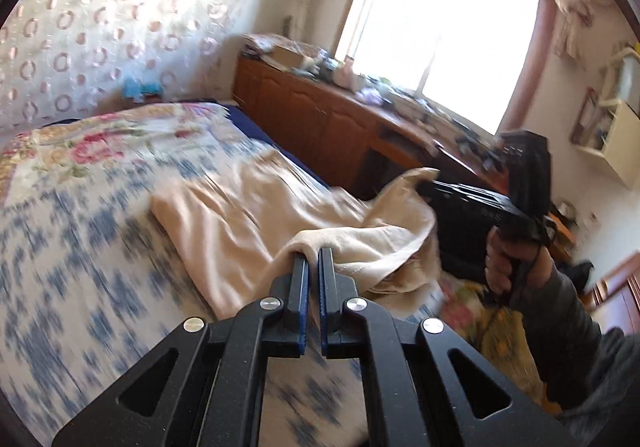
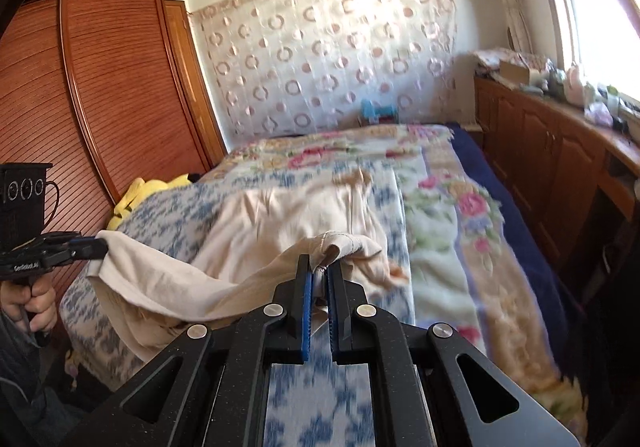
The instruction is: Fold small clothes
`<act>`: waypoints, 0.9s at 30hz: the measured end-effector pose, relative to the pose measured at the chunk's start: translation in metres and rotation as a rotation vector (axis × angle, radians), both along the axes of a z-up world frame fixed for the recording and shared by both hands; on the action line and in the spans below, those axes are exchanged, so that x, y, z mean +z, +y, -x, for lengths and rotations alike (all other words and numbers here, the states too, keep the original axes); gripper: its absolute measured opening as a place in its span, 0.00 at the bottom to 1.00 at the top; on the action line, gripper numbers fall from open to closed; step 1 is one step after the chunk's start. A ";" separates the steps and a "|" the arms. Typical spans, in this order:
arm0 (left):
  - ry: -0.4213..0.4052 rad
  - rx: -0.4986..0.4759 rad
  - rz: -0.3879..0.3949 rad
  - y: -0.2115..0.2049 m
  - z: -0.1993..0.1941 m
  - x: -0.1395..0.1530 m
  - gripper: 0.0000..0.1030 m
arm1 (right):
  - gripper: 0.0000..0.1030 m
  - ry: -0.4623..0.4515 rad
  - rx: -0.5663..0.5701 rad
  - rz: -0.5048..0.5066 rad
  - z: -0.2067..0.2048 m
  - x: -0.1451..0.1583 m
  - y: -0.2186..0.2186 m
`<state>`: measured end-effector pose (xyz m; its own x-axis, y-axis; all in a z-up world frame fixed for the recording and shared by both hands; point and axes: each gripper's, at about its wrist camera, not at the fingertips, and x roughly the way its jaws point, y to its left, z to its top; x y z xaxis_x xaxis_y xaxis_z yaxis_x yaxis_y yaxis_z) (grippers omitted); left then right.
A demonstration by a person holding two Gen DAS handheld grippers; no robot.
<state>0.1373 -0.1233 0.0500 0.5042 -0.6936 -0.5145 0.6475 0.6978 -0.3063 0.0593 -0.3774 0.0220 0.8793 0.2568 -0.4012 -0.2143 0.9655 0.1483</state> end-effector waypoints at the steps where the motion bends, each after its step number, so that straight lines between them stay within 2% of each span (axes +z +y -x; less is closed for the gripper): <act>1: -0.005 0.019 -0.004 0.003 -0.013 0.002 0.05 | 0.06 -0.009 0.002 0.006 -0.011 0.006 0.001; 4: -0.005 0.083 -0.026 0.006 -0.055 0.004 0.05 | 0.06 -0.013 0.018 0.005 -0.052 0.023 0.004; 8: 0.032 0.143 -0.045 0.009 -0.108 -0.006 0.05 | 0.06 0.016 0.030 0.019 -0.115 0.031 0.012; 13: 0.095 0.181 -0.049 0.015 -0.155 -0.028 0.05 | 0.06 0.070 0.051 0.061 -0.183 0.022 0.027; 16: 0.126 0.200 -0.066 0.019 -0.171 -0.042 0.05 | 0.06 0.121 0.058 0.049 -0.216 0.020 0.030; 18: 0.120 0.197 -0.090 0.020 -0.174 -0.047 0.17 | 0.06 0.154 0.057 0.050 -0.233 0.015 0.026; 20: 0.112 0.181 -0.095 0.022 -0.173 -0.047 0.45 | 0.06 0.173 0.047 0.066 -0.249 0.013 0.025; 21: 0.107 0.173 -0.101 0.022 -0.170 -0.048 0.49 | 0.07 0.170 0.046 0.070 -0.253 0.014 0.024; 22: 0.107 0.162 -0.109 0.022 -0.168 -0.049 0.62 | 0.11 0.168 0.044 0.076 -0.256 0.015 0.024; 23: 0.109 0.148 -0.115 0.021 -0.166 -0.051 0.71 | 0.22 0.163 0.032 0.086 -0.255 0.018 0.024; 24: 0.112 0.137 -0.124 0.019 -0.163 -0.054 0.72 | 0.34 0.148 0.009 0.104 -0.253 0.022 0.023; 27: 0.137 0.101 -0.165 0.014 -0.153 -0.065 0.72 | 0.45 0.107 -0.017 0.153 -0.237 0.031 0.023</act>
